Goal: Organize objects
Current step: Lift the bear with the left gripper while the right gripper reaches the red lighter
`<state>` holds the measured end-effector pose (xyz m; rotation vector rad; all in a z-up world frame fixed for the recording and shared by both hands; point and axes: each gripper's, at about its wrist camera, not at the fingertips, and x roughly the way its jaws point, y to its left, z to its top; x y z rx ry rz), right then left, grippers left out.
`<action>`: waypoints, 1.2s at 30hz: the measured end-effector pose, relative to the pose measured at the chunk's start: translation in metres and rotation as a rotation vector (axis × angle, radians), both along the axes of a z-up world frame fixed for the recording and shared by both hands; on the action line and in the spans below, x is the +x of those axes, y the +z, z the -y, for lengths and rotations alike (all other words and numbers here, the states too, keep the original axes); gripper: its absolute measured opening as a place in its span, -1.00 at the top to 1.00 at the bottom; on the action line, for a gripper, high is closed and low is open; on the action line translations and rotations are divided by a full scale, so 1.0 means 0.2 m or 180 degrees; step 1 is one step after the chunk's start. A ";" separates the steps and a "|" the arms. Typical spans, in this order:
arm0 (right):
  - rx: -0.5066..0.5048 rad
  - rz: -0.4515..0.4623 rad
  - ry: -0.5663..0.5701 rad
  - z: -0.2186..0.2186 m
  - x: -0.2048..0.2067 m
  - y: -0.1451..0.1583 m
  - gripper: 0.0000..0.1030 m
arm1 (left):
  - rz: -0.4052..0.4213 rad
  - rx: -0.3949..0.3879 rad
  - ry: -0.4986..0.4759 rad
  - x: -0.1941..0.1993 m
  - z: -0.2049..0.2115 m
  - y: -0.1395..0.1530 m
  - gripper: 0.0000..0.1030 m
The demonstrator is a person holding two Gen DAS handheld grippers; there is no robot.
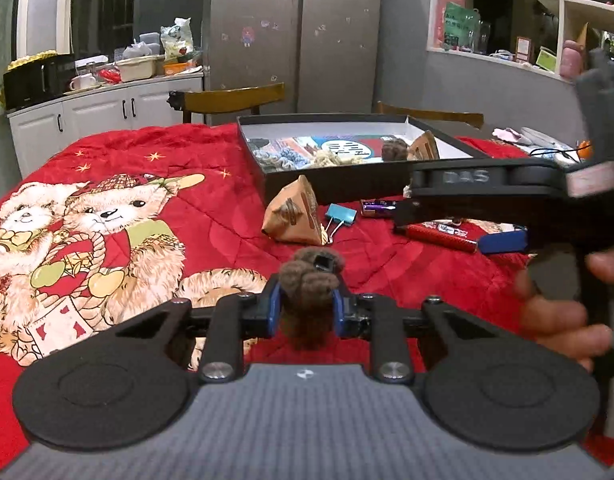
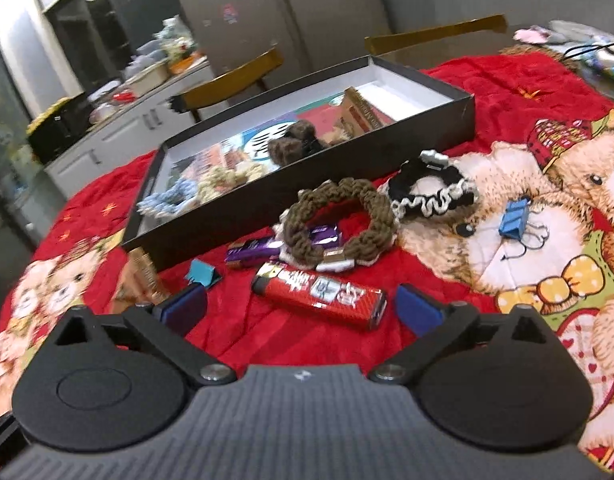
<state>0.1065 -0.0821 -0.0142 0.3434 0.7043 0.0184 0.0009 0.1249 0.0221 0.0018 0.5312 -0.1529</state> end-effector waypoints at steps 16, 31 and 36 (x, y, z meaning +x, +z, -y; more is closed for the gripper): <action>-0.0867 0.0103 -0.0242 -0.16 0.03 -0.05 -0.56 | -0.0263 -0.0320 0.0121 0.08 -0.05 -0.02 0.43; -0.0516 0.0257 0.0113 -0.11 -0.08 -0.02 -0.55 | -0.0198 -0.0264 0.0176 0.08 -0.06 -0.01 0.43; -0.0442 0.0251 0.0158 -0.11 -0.08 -0.02 -0.55 | -0.0185 -0.0232 0.0203 0.08 -0.05 -0.02 0.43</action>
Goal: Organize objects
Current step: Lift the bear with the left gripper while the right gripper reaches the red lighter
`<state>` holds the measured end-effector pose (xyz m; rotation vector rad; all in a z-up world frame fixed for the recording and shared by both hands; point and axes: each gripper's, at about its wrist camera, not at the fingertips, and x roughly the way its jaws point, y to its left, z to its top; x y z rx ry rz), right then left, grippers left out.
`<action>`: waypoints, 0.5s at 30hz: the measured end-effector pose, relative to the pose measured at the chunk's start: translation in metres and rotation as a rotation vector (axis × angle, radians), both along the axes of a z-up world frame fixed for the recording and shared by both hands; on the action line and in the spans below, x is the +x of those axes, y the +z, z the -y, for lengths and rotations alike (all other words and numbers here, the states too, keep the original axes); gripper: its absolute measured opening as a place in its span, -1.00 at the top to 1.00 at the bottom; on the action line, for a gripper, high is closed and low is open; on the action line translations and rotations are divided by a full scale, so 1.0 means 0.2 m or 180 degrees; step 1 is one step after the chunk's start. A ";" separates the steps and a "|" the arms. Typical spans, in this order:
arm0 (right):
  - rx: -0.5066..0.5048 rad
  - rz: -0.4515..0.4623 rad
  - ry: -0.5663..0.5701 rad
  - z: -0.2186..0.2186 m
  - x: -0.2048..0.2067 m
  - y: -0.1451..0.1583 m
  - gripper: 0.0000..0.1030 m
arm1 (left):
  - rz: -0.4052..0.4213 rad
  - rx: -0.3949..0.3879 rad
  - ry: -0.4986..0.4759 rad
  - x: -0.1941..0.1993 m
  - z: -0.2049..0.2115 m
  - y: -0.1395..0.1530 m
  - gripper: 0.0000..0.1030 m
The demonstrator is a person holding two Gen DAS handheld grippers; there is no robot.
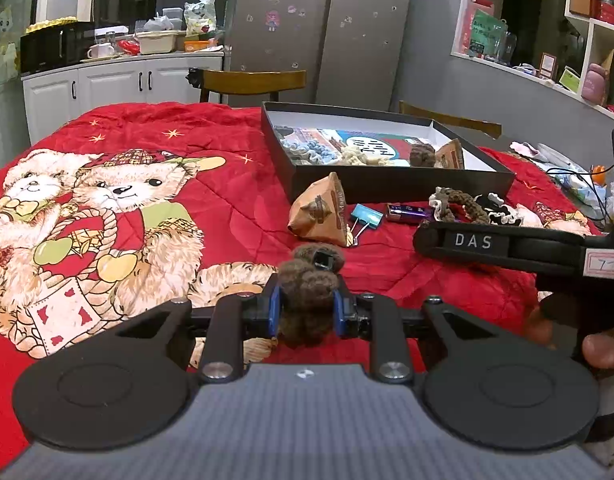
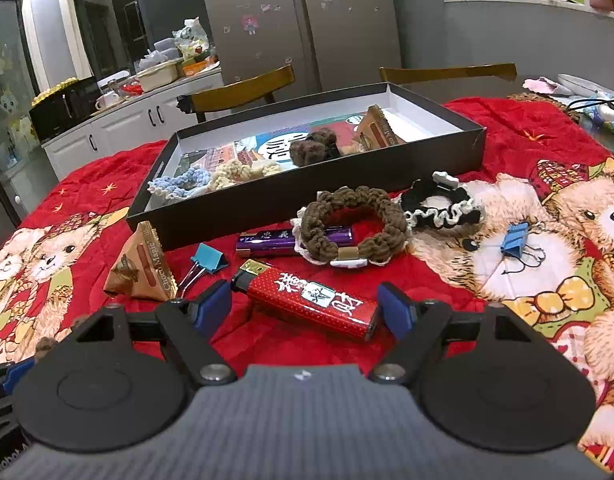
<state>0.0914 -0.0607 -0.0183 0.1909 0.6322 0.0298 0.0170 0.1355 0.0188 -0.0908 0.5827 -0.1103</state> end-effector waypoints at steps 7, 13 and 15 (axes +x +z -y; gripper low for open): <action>-0.0003 -0.0023 0.0093 -0.01 0.02 0.00 -0.55 | 0.0054 0.0067 -0.0032 -0.01 0.02 0.00 0.43; 0.0089 -0.0172 0.0247 0.02 0.02 0.03 -0.55 | 0.0190 0.0087 -0.0065 -0.01 0.04 0.02 0.43; 0.0149 -0.0229 0.0337 0.03 0.01 0.05 -0.55 | 0.0226 0.0134 0.0003 -0.02 0.06 0.03 0.43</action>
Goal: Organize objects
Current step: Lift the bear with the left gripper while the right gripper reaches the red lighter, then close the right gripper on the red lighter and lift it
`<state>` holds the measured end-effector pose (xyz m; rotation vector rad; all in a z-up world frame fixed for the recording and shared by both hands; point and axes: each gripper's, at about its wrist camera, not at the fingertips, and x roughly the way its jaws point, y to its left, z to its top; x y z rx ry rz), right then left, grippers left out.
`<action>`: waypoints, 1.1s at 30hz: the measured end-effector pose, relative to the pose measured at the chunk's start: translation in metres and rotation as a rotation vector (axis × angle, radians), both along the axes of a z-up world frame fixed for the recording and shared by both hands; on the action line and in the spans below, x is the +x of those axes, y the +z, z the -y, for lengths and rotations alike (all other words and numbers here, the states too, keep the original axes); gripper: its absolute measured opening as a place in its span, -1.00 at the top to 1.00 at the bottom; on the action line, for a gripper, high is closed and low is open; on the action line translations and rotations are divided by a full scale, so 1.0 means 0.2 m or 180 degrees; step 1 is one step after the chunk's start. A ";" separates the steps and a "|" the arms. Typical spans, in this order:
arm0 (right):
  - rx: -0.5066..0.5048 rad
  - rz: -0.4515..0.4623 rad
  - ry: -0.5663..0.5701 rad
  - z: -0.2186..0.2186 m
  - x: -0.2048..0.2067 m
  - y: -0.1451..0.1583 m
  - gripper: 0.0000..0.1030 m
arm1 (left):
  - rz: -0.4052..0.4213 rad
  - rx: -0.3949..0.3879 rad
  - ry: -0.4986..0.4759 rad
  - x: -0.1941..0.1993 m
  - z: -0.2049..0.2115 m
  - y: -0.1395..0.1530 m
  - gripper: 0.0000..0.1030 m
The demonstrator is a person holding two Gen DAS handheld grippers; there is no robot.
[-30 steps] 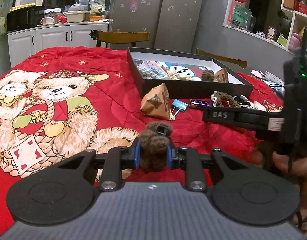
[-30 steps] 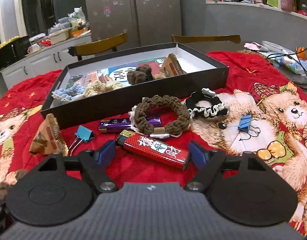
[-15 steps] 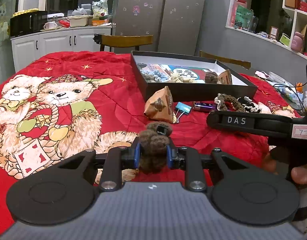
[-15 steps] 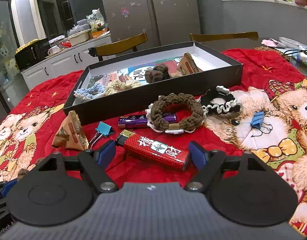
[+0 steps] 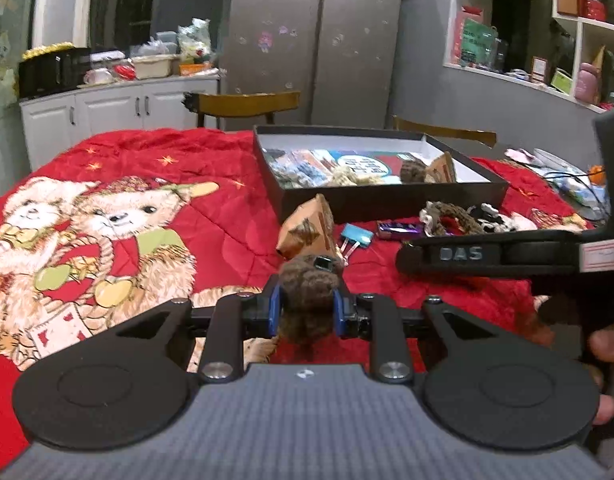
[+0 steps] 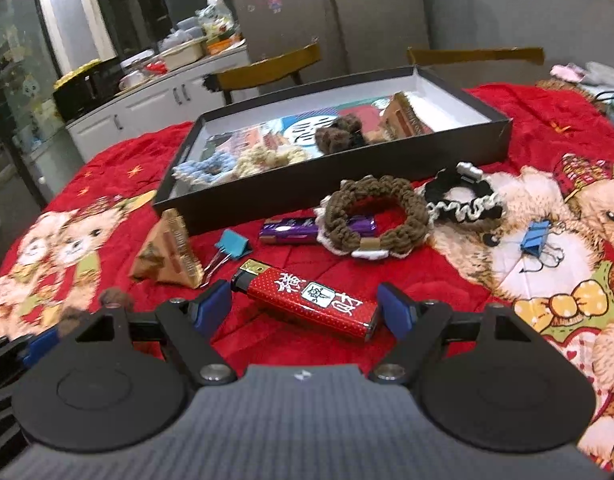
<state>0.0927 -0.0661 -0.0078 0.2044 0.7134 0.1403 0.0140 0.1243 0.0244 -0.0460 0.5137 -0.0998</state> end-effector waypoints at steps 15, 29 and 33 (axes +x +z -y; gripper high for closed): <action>0.0114 0.0018 0.0542 0.11 -0.11 0.22 -0.55 | 0.0095 0.0085 0.0221 -0.04 0.07 0.17 0.43; 0.0341 0.0171 0.0643 0.23 -0.02 0.46 -0.55 | 0.0240 0.0063 0.0160 0.02 0.17 0.38 0.43; 0.0441 0.0201 0.0627 0.28 0.03 0.52 -0.55 | 0.0283 0.0061 0.0154 0.07 0.20 0.43 0.43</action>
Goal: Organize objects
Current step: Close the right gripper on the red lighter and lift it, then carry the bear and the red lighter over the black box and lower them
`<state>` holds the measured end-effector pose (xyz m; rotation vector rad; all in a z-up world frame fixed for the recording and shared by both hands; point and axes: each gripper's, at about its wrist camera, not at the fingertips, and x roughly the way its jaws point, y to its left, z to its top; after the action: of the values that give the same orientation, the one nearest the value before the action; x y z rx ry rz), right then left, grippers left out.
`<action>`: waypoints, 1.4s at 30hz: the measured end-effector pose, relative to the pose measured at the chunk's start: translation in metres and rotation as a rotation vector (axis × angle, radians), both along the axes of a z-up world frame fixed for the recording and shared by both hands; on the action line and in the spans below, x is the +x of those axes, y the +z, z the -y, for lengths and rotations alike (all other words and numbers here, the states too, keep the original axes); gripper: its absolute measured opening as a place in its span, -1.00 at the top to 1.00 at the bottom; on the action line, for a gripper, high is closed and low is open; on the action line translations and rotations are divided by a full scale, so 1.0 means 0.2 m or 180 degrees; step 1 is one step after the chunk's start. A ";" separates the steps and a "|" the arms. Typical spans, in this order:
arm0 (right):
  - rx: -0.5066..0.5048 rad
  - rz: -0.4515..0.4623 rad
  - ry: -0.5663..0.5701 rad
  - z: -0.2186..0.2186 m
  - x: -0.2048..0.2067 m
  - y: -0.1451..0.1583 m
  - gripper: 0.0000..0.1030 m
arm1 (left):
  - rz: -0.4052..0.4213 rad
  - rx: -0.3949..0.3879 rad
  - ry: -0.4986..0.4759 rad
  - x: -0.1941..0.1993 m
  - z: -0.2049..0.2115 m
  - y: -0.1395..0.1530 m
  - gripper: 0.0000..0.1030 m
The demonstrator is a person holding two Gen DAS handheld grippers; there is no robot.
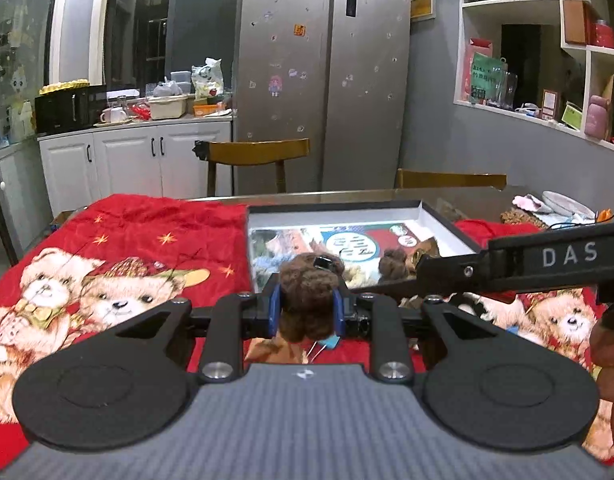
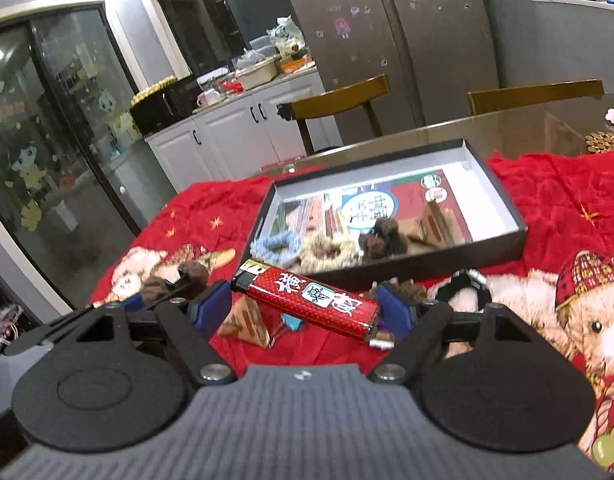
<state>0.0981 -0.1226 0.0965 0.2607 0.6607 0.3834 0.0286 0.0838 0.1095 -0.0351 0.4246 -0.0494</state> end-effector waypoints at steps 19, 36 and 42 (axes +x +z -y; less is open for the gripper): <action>0.0546 -0.0001 -0.0073 0.17 0.39 0.26 -0.55 | 0.0217 -0.0333 -0.0058 0.38 0.07 0.33 0.43; 0.0704 -0.0271 -0.0167 0.33 0.81 0.10 -0.55 | -0.0055 -0.0717 -0.0102 1.02 0.17 0.23 0.43; 0.0624 -0.0445 -0.0194 0.37 0.95 -0.03 -0.55 | -0.0128 -0.0686 -0.0137 1.16 0.23 0.14 0.43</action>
<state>0.2873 -0.1959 0.0911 0.4964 0.7515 0.3742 0.2609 0.0382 0.1376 -0.2397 0.4588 -0.1368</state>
